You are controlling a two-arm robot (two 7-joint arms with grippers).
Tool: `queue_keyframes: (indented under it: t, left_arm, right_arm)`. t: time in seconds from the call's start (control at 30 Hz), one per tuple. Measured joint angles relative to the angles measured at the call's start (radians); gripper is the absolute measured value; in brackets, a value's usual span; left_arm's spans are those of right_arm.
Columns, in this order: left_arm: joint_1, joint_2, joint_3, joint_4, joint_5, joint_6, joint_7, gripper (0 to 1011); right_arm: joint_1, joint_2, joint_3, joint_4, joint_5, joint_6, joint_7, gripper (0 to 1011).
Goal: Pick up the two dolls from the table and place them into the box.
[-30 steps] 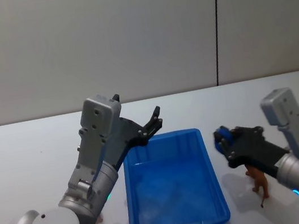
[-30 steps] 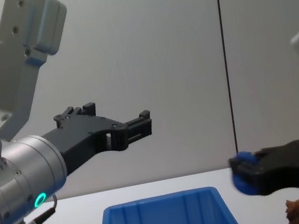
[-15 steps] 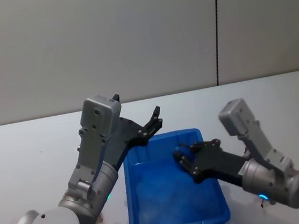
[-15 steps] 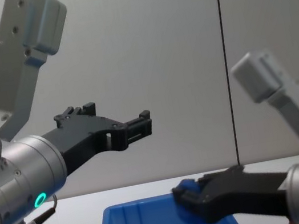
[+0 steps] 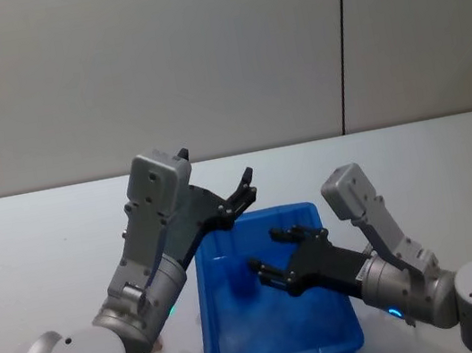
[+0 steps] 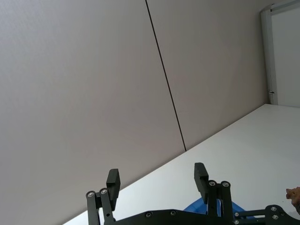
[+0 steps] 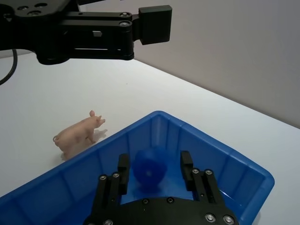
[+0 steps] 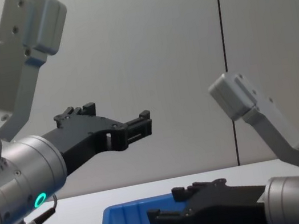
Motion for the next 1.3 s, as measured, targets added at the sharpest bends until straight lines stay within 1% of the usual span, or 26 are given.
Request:
queue_keyframes:
  t: [0.07,0.17,0.23,0.3,0.4,0.47,0.57,0.6,0.63,0.7,0.8,0.9,0.93,1.1,1.13,1.3]
  left_arm:
    - [0.000,0.000,0.000,0.000,0.000,0.000,0.000,1001]
    - [0.000,0.000,0.000,0.000,0.000,0.000,0.000,1001]
    - [0.000,0.000,0.000,0.000,0.000,0.000,0.000,1001]
    - [0.000,0.000,0.000,0.000,0.000,0.000,0.000,1001]
    - [0.000,0.000,0.000,0.000,0.000,0.000,0.000,1001]
    - [0.000,0.000,0.000,0.000,0.000,0.000,0.000,1001]
    - [0.000,0.000,0.000,0.000,0.000,0.000,0.000,1001]
    - [0.000,0.000,0.000,0.000,0.000,0.000,0.000,1001]
    - [0.000,0.000,0.000,0.000,0.000,0.000,0.000,1001]
    - [0.000,0.000,0.000,0.000,0.000,0.000,0.000,1001]
    - [0.000,0.000,0.000,0.000,0.000,0.000,0.000,1001]
    - [0.000,0.000,0.000,0.000,0.000,0.000,0.000,1001]
    - [0.000,0.000,0.000,0.000,0.000,0.000,0.000,1001]
    - [0.000,0.000,0.000,0.000,0.000,0.000,0.000,1001]
    - [0.000,0.000,0.000,0.000,0.000,0.000,0.000,1001]
    - [0.000,0.000,0.000,0.000,0.000,0.000,0.000,1001]
  right_arm:
    - [0.000,0.000,-0.001,0.000,0.000,0.000,-0.013,679]
    - [-0.004,0.001,-0.001,-0.005,0.001,0.000,-0.029,761]
    - [-0.011,0.004,-0.001,-0.018,0.002,0.001,-0.052,813]
    - [-0.021,0.008,0.000,-0.033,0.003,0.004,-0.077,889]
    - [-0.035,0.014,0.001,-0.058,0.003,0.009,-0.115,967]
    - [-0.043,0.017,0.002,-0.070,0.003,0.012,-0.134,1001]
    - [-0.063,0.026,0.003,-0.106,0.003,0.022,-0.183,1001]
    - [-0.063,0.026,0.003,-0.106,0.003,0.022,-0.183,1001]
    - [-0.071,0.030,0.004,-0.119,0.002,0.028,-0.207,1001]
    - [-0.081,0.034,0.005,-0.134,0.001,0.033,-0.229,1001]
    - [-0.102,0.043,0.008,-0.166,-0.002,0.050,-0.285,1001]
    - [-0.117,0.049,0.010,-0.188,-0.003,0.062,-0.320,1001]
    - [-0.126,0.053,0.011,-0.202,-0.004,0.071,-0.342,1001]
    - [-0.152,0.065,0.016,-0.240,-0.007,0.104,-0.412,1001]
    - [-0.160,0.068,0.018,-0.252,-0.007,0.119,-0.437,1001]
    - [-0.189,0.079,0.022,-0.288,-0.007,0.164,-0.500,1001]
